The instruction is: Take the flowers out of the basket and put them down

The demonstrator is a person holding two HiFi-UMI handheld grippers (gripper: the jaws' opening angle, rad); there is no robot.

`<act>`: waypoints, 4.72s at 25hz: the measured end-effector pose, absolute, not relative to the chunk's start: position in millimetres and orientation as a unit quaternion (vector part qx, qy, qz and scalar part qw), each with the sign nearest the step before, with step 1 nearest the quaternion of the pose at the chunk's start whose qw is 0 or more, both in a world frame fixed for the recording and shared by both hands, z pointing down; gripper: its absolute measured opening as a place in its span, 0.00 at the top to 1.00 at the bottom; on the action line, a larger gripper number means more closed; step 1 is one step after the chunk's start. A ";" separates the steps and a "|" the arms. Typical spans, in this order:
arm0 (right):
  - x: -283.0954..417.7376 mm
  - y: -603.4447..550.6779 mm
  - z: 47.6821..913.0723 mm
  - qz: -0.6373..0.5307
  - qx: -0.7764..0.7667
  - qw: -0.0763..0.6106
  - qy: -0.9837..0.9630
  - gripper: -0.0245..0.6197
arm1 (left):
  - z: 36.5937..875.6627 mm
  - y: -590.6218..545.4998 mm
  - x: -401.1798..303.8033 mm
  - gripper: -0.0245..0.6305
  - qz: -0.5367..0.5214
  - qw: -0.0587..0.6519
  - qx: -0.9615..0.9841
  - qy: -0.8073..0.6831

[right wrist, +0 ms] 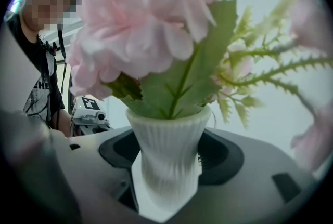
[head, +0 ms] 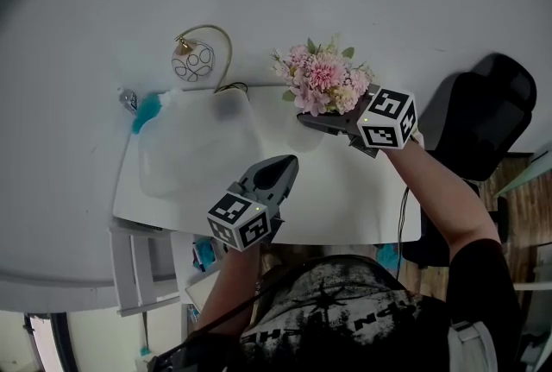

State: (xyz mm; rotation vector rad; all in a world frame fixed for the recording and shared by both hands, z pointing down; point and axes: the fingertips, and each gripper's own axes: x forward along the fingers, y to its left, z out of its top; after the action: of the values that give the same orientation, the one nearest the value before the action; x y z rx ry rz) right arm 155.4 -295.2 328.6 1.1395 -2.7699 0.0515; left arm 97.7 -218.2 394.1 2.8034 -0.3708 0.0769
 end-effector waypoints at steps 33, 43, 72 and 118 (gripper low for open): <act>219.3 -223.0 538.4 0.073 0.456 0.127 -0.878 0.44 | 516.9 -142.8 159.1 0.94 0.107 0.199 0.967 -0.115; 223.4 -229.5 532.5 0.049 0.485 0.067 -0.870 0.44 | 516.8 -143.4 158.4 0.94 0.110 0.214 0.965 -0.108; 230.2 -219.1 536.9 0.078 0.511 0.035 -0.855 0.41 | 513.3 -129.7 163.8 0.94 0.114 0.212 0.966 -0.094; 241.9 -88.6 478.3 0.087 0.527 0.056 -0.844 0.94 | 481.6 -113.7 178.5 0.94 0.101 0.131 0.983 -0.086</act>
State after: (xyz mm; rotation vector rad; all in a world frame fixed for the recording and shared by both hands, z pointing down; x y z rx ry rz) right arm 241.9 -88.6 478.3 1.5989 -2.5599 0.2640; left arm 178.5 -113.7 481.6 2.8537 -0.2491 0.2919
